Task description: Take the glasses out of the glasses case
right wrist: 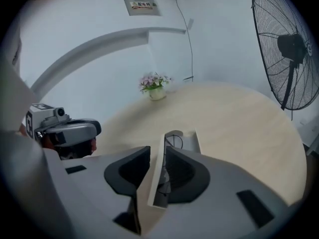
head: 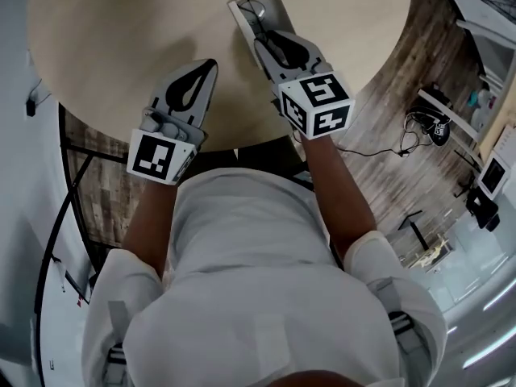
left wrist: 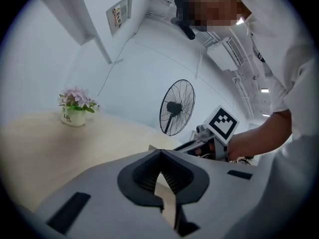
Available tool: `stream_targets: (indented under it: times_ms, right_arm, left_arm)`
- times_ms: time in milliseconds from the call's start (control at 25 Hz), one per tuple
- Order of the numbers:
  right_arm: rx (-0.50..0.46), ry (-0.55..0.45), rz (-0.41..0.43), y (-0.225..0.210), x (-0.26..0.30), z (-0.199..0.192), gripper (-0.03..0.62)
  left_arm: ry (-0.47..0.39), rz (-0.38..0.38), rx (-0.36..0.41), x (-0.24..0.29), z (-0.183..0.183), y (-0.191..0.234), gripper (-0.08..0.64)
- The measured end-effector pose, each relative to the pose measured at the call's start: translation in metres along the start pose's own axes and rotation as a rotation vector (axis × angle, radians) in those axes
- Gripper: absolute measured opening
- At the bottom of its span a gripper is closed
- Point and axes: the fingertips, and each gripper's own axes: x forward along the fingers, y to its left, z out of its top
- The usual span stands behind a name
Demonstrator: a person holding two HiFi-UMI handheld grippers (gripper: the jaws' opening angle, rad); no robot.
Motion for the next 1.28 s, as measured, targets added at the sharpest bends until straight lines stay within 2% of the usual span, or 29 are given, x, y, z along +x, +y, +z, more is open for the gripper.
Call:
stream_targets:
  times_ms: [160, 320, 440, 680, 880, 960, 1120, 1280]
  right_arm:
    - [0.042, 0.073, -0.041, -0.013, 0.015, -0.007, 0.101]
    - [0.029, 0.155, -0.087, -0.024, 0.025, -0.018, 0.093]
    - [0.053, 0.206, -0.086, -0.031, 0.030, -0.028, 0.087]
    - [0.047, 0.240, -0.093, -0.031, 0.037, -0.032, 0.086]
    - [0.057, 0.248, -0.080, -0.031, 0.042, -0.030, 0.081]
    - [0.072, 0.247, -0.079, -0.032, 0.044, -0.030, 0.078]
    - [0.082, 0.262, -0.082, -0.035, 0.045, -0.031, 0.078]
    - [0.017, 0.309, -0.096, -0.034, 0.048, -0.033, 0.072]
  left_arm:
    - [0.083, -0.053, -0.019, 0.002, -0.022, -0.003, 0.012]
    - [0.077, -0.073, -0.048, 0.005, -0.027, -0.002, 0.012]
    - [0.070, -0.077, -0.057, 0.007, -0.028, 0.000, 0.012]
    - [0.060, -0.059, -0.080, 0.002, -0.031, 0.011, 0.012]
    - [-0.036, -0.044, -0.109, 0.006, -0.017, 0.013, 0.012]
    - [-0.023, -0.046, -0.111, 0.006, -0.020, 0.012, 0.012]
    - [0.061, -0.066, -0.111, 0.002, -0.036, 0.006, 0.012]
    - [-0.041, -0.044, -0.121, 0.003, -0.022, 0.011, 0.012]
